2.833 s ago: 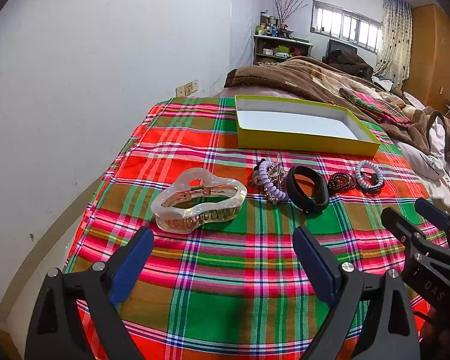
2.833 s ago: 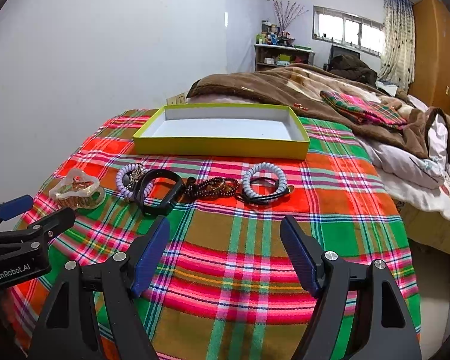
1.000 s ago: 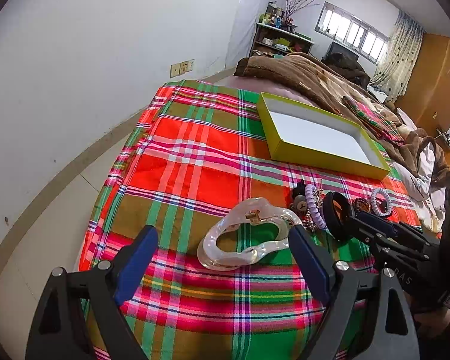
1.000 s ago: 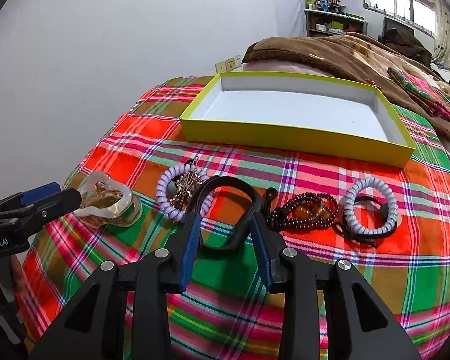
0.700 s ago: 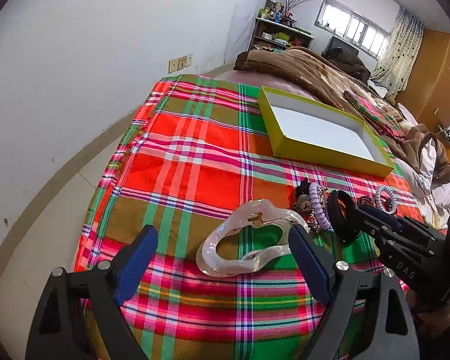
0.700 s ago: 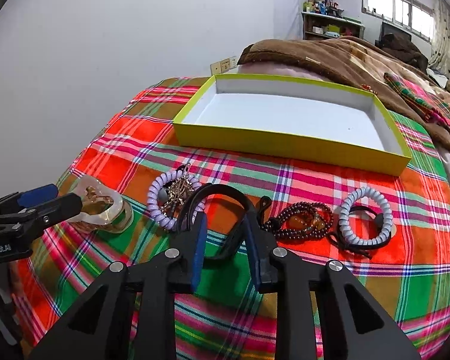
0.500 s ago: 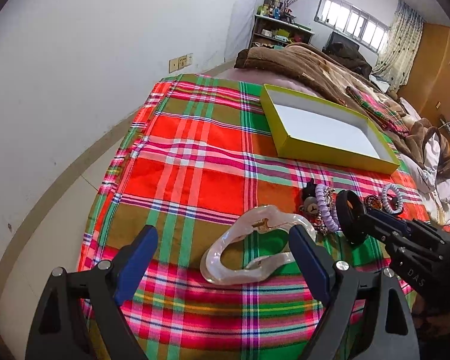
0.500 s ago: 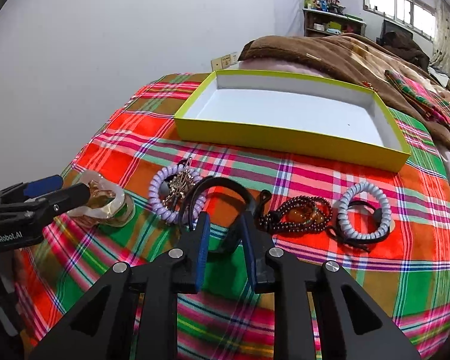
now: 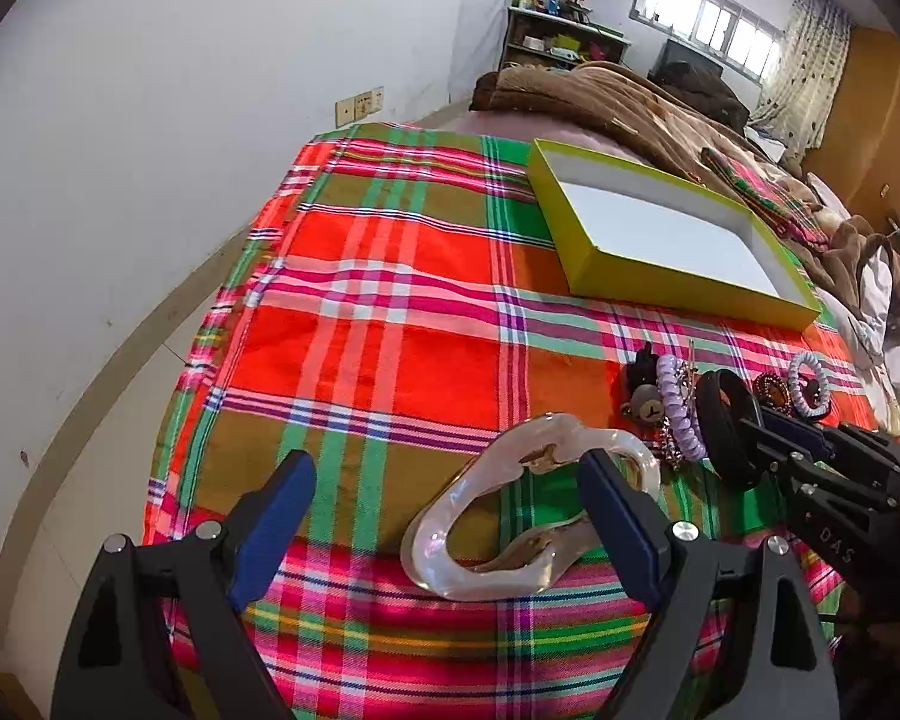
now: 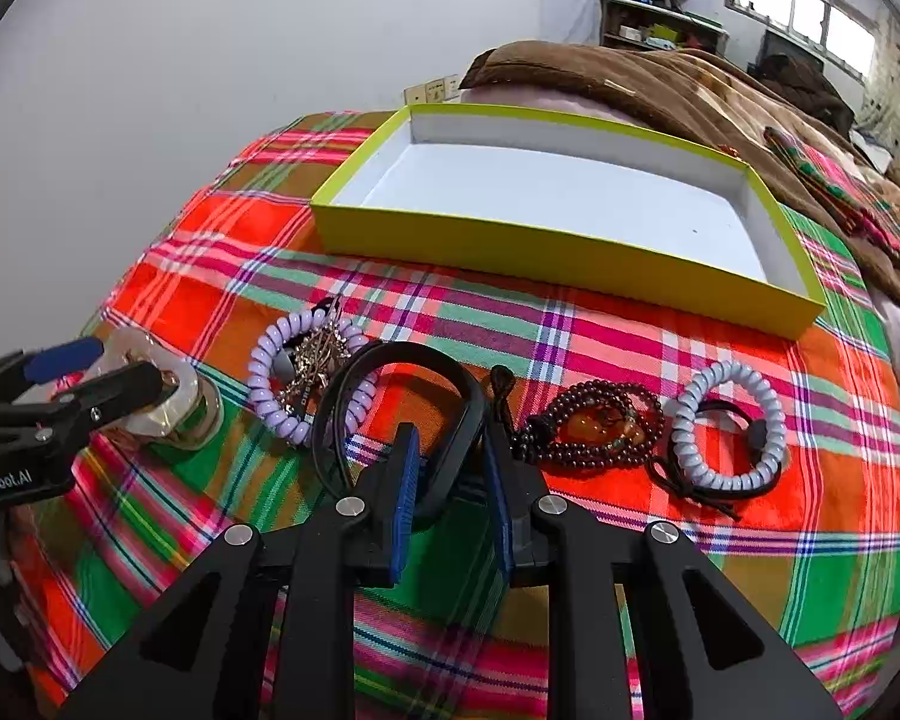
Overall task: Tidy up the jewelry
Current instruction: 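Grasp the black watch band with the right tool while the left tool grasps the clear claw clip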
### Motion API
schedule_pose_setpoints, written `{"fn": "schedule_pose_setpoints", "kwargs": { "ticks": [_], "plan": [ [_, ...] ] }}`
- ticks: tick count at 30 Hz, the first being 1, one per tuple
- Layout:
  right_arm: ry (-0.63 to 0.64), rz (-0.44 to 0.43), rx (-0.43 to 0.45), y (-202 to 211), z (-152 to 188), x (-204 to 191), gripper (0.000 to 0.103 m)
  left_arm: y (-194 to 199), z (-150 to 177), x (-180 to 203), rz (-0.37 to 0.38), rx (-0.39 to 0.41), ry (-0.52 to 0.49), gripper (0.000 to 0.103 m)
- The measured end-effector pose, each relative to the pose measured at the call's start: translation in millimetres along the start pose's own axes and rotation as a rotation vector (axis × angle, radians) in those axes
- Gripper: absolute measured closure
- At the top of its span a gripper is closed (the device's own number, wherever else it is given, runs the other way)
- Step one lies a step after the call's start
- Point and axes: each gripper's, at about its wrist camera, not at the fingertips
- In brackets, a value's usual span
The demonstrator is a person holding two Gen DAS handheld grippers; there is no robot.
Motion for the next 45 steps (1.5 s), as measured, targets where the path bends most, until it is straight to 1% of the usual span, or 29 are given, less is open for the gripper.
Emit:
{"fn": "schedule_pose_setpoints", "kwargs": {
  "ticks": [2, 4, 7, 9, 10, 11, 12, 13, 15, 17, 19, 21, 23, 27, 29, 31, 32, 33, 35, 38, 41, 43, 45],
  "plan": [
    [0.011, 0.001, 0.0, 0.1, 0.4, 0.0, 0.081, -0.2, -1.8, 1.4, -0.005, -0.006, -0.008, 0.013],
    [0.022, 0.022, 0.004, 0.6, 1.2, 0.0, 0.081, -2.3, -4.5, 2.0, -0.002, -0.009, -0.012, 0.013],
    [0.03, 0.027, 0.017, 2.7, 1.8, -0.7, 0.081, -6.9, -7.7, -1.6, 0.03, -0.041, 0.004, 0.015],
    [0.038, 0.023, 0.032, 4.9, 2.4, -0.4, 0.081, -8.3, -9.0, -1.6, 0.061, -0.059, 0.007, 0.022],
    [0.037, 0.022, 0.033, 5.2, 2.6, 0.2, 0.082, -8.1, -8.9, -0.8, 0.072, -0.062, -0.001, 0.023],
    [0.038, 0.019, 0.035, 5.4, 2.6, 0.4, 0.087, -7.1, -9.1, 0.8, 0.076, -0.062, -0.014, 0.027],
    [0.04, 0.019, 0.036, 5.3, 2.6, 0.3, 0.088, -5.6, -9.3, 2.8, 0.084, -0.058, -0.029, 0.034],
    [0.038, 0.016, 0.036, 5.3, 2.6, 0.7, 0.088, -4.1, -9.8, 5.3, 0.093, -0.059, -0.048, 0.037],
    [0.031, 0.005, 0.039, 6.3, 2.8, 2.7, 0.088, -1.8, -11.0, 9.2, 0.111, -0.065, -0.08, 0.05],
    [0.027, -0.002, 0.039, 6.6, 2.9, 4.6, 0.089, -0.4, -11.8, 13.1, 0.133, -0.074, -0.107, 0.055],
    [0.024, -0.001, 0.04, 7.4, 3.1, 5.3, 0.089, 1.6, -10.8, 17.0, 0.138, -0.07, -0.146, 0.056],
    [0.022, -0.003, 0.042, 7.8, 3.6, 6.0, 0.089, 4.9, -11.4, 17.5, 0.139, -0.061, -0.176, 0.061],
    [0.023, -0.004, 0.041, 7.8, 4.0, 5.7, 0.089, 4.4, -14.1, 17.3, 0.122, -0.055, -0.194, 0.06],
    [0.023, -0.01, 0.044, 8.6, 4.6, 6.0, 0.089, 1.9, -17.7, 17.2, 0.111, -0.064, -0.225, 0.06],
    [0.012, -0.021, 0.049, 9.9, 5.1, 8.5, 0.09, 1.8, -16.4, 21.6, 0.119, -0.068, -0.246, 0.061],
    [0.003, -0.028, 0.053, 10.4, 5.7, 10.1, 0.09, -1.3, -13.7, 26.1, 0.127, -0.094, -0.261, 0.063],
    [0.001, -0.029, 0.054, 11.1, 6.0, 10.5, 0.09, -0.8, -11.5, 27.9, 0.124, -0.09, -0.262, 0.064],
    [-0.003, -0.029, 0.057, 11.7, 6.2, 11.0, 0.09, 0.0, -10.2, 28.7, 0.121, -0.089, -0.259, 0.069],
    [-0.002, -0.029, 0.056, 11.9, 6.8, 10.9, 0.09, 1.3, -7.9, 30.0, 0.128, -0.091, -0.256, 0.069],
    [-0.004, -0.033, 0.067, 14.6, 7.9, 10.8, 0.09, 2.7, -6.4, 29.3, 0.118, -0.088, -0.246, 0.071],
    [-0.007, -0.037, 0.079, 18.7, 8.8, 11.0, 0.091, 6.4, -5.7, 27.4, 0.111, -0.076, -0.216, 0.088],
    [-0.01, -0.04, 0.09, 21.8, 9.2, 11.4, 0.091, 8.9, -5.8, 25.9, 0.121, -0.071, -0.197, 0.089],
    [-0.011, -0.043, 0.104, 26.2, 9.3, 10.8, 0.091, 11.3, -6.1, 26.5, 0.113, -0.062, -0.19, 0.09]
  ]
}}
Point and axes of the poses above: each gripper's, at about its wrist camera, not at the fingertips, and y roughly against the way its jaws point, x to its right, z to its underside, and after that the axes turned 11 degrees about -z, right-handed
